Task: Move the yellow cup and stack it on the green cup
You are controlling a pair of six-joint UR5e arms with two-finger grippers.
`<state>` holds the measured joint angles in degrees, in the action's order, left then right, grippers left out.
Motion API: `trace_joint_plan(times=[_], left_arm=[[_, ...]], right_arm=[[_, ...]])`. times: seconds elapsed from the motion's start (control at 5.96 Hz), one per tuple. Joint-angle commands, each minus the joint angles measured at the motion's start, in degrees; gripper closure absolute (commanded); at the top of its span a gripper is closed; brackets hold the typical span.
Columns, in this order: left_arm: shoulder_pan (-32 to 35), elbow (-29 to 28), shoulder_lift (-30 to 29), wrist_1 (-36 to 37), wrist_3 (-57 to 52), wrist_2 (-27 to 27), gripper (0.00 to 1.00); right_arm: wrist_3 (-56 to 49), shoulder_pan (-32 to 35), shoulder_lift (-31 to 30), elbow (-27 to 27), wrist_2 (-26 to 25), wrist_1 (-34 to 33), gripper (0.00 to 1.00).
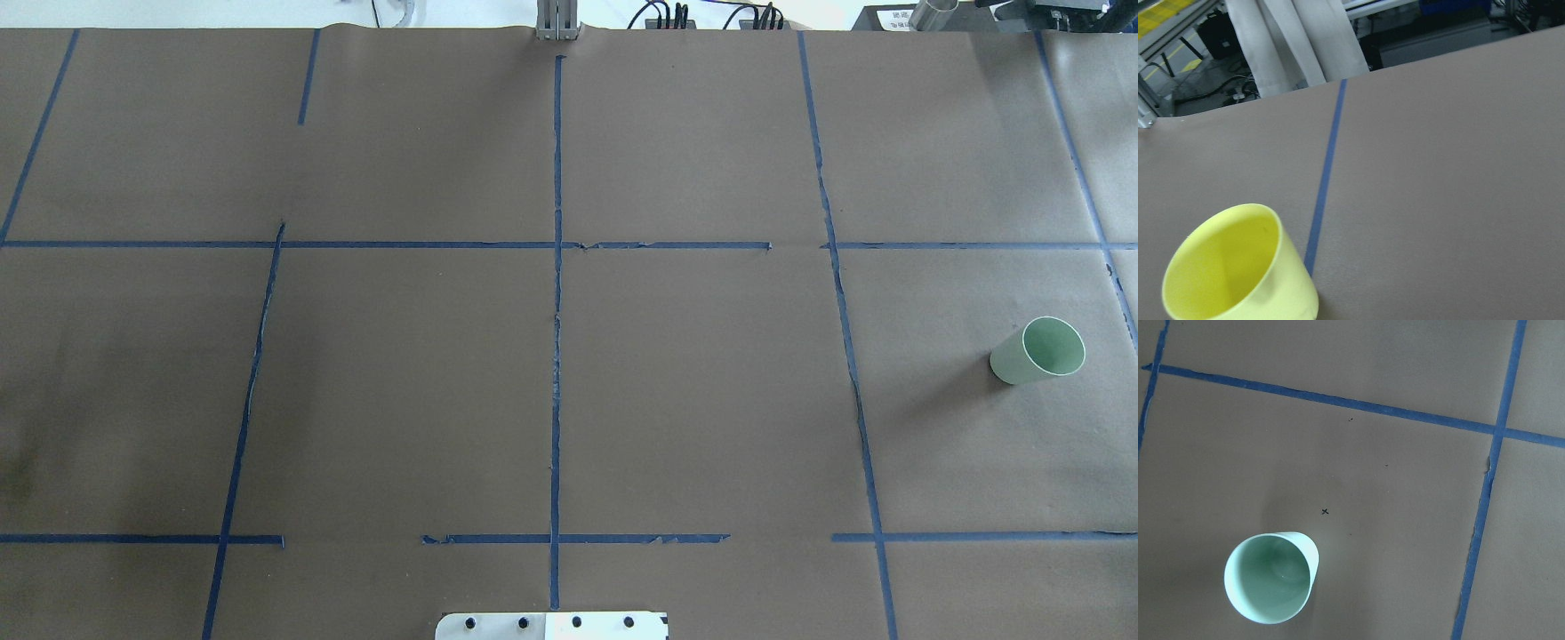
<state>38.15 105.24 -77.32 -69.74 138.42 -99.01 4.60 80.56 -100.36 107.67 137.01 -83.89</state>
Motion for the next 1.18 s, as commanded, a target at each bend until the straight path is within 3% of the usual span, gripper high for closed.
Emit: trace_joint_plan(times=[0.0, 0.5, 1.01], left_arm=[[-3.9, -1.0, -0.5, 4.0, 9.5, -0.7, 0.0], [-7.7, -7.7, -0.9, 3.9, 15.3, -1.5, 0.0], [-12.0, -10.6, -0.6, 3.9, 21.4, -1.6, 0.0]], right_arm=[[0.1, -0.6, -0.2, 0.0, 0.0, 0.0, 0.0], [0.2, -1.6, -0.3, -0.1, 0.2, -0.2, 0.0], [0.3, -2.5, -0.2, -0.1, 0.2, -0.1, 0.0]])
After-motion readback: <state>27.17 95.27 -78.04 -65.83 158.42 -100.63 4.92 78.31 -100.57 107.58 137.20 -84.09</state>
